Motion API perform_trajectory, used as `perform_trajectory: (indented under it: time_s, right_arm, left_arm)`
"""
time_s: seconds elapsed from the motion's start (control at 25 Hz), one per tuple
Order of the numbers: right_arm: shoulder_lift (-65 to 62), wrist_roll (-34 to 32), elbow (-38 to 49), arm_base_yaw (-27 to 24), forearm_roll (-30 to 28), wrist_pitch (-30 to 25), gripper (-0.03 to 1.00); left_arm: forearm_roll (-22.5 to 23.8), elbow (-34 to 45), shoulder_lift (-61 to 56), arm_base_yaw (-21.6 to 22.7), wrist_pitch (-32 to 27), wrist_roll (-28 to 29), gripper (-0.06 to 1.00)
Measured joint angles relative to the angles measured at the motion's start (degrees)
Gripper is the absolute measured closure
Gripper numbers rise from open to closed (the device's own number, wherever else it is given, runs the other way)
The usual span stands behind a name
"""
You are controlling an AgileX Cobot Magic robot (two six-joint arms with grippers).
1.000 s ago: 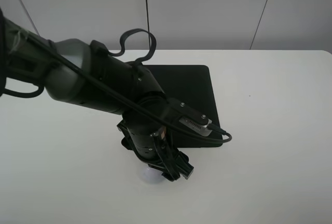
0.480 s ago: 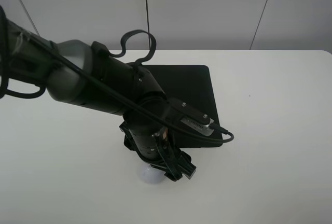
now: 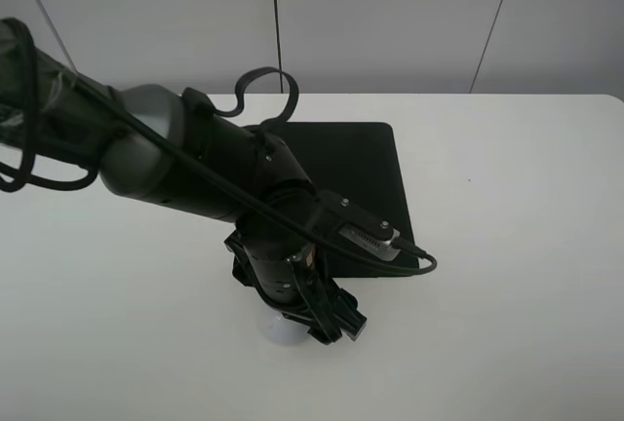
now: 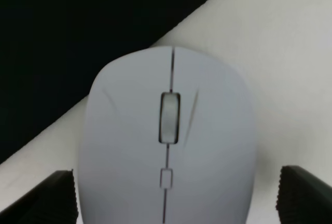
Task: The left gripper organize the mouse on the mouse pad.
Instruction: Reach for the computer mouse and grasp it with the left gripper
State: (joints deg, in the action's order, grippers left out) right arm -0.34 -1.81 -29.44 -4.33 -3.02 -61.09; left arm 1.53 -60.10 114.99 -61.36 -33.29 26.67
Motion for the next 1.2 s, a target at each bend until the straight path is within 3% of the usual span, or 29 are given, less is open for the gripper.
perform_trajectory:
  time_s: [0.24,0.44,1.2]
  right_arm:
    - [0.00,0.00,0.00,0.00,0.00,0.00,0.14]
    - [0.00,0.00,0.00,0.00,0.00,0.00,0.14]
    - [0.00,0.00,0.00,0.00,0.00,0.00,0.14]
  left_arm:
    - [0.05,0.00,0.00,0.00,0.00,0.00,0.18]
    - [0.05,0.00,0.00,0.00,0.02,0.00,0.32]
    - [-0.12,0.00,0.00,0.00,0.02,0.89,0.32]
